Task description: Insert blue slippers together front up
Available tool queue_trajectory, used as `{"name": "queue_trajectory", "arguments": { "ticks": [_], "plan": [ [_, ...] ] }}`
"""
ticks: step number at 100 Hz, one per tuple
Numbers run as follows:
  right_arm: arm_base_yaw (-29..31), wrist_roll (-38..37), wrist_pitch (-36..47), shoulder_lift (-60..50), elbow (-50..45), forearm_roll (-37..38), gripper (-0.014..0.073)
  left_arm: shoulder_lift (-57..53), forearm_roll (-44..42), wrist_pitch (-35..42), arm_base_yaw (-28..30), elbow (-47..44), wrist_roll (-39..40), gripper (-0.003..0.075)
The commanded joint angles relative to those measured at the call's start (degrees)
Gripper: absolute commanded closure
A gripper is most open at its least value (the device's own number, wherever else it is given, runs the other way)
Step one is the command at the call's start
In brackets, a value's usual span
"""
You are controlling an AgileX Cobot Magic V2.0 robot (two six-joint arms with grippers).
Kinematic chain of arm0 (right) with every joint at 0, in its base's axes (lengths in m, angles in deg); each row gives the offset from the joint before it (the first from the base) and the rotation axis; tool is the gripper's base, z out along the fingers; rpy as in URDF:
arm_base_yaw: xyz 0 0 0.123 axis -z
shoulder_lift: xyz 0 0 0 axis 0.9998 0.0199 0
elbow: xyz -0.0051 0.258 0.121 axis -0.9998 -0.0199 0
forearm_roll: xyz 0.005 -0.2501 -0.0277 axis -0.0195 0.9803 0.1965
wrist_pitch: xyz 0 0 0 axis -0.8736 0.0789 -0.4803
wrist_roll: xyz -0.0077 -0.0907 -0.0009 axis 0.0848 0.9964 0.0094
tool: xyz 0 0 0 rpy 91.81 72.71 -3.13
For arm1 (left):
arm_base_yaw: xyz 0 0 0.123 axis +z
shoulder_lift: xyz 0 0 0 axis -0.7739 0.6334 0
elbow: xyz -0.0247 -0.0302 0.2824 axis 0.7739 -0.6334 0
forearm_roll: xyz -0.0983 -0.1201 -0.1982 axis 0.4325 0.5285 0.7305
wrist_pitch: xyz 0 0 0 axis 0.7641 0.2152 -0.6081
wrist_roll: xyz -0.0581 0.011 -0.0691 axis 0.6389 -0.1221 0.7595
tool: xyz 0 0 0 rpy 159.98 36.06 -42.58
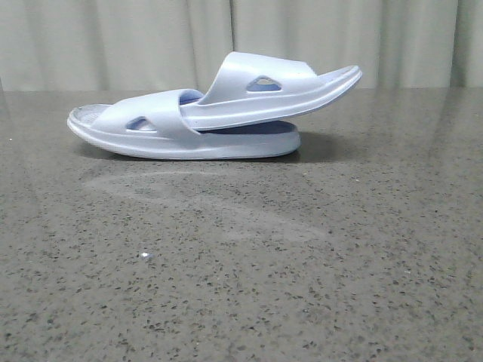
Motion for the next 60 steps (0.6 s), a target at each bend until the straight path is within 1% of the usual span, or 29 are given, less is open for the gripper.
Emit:
{"name": "queue_trajectory", "arguments": {
  "ticks": [1, 8, 14, 18, 21, 27, 32, 34, 39, 40, 45, 46, 50, 53, 60],
  "plan": [
    [-0.1, 0.3, 2.2, 0.2, 1.6, -2.5, 0.0679, 0.4, 0.0, 4.2, 0.1, -0.6, 0.5, 0.0705],
    [-0.1, 0.3, 3.6, 0.2, 1.6, -0.7, 0.0679, 0.4, 0.0, 4.2, 0.1, -0.6, 0.5, 0.0705],
    [-0.1, -0.1, 5.8, 0.2, 2.1, 4.3, 0.0679, 0.4, 0.0, 4.2, 0.1, -0.6, 0.5, 0.0705],
    [-0.1, -3.3, 7.3, 0.2, 2.7, 8.9, 0.0679, 0.4, 0.0, 4.2, 0.1, -0.6, 0.5, 0.0705],
    [-0.1, -7.8, 8.7, 0.2, 3.2, 12.9, 0.0679, 0.4, 0.0, 4.2, 0.1, -0.6, 0.5, 0.0705],
    [-0.1, -20.8, 12.2, 0.2, 4.0, 22.8, 0.0679, 0.4, 0.0, 4.2, 0.1, -0.6, 0.5, 0.0705],
    [-0.1, -31.4, 14.8, 0.1, 4.1, 34.6, 0.0679, 0.4, 0.0, 4.2, 0.1, -0.6, 0.5, 0.0705],
    [-0.1, -36.0, 15.6, -0.1, 4.1, 37.7, 0.0679, 0.4, 0.0, 4.2, 0.1, -0.6, 0.5, 0.0705],
    [-0.1, -46.6, 16.8, -0.6, 4.1, 50.0, 0.0679, 0.4, 0.0, 4.2, 0.1, -0.6, 0.5, 0.0705],
    [-0.1, -49.4, 17.0, -0.7, 4.0, 51.4, 0.0679, 0.4, 0.0, 4.2, 0.1, -0.6, 0.5, 0.0705],
    [-0.1, -57.9, 18.0, -1.2, 3.8, 60.1, 0.0679, 0.4, 0.0, 4.2, 0.1, -0.6, 0.5, 0.0705],
    [-0.1, -58.9, 18.3, -1.5, 3.7, 62.1, 0.0679, 0.4, 0.0, 4.2, 0.1, -0.6, 0.5, 0.0705],
    [-0.1, -64.0, 19.8, -2.1, 3.1, 66.5, 0.0679, 0.4, 0.0, 4.2, 0.1, -0.6, 0.5, 0.0705],
    [-0.1, -66.4, 21.2, -3.0, 2.4, 69.8, 0.0679, 0.4, 0.0, 4.2, 0.1, -0.6, 0.5, 0.0705],
    [-0.1, -69.6, 24.5, -5.4, 0.3, 73.4, 0.0679, 0.4, 0.0, 4.2, 0.1, -0.6, 0.5, 0.0705]
  ]
}}
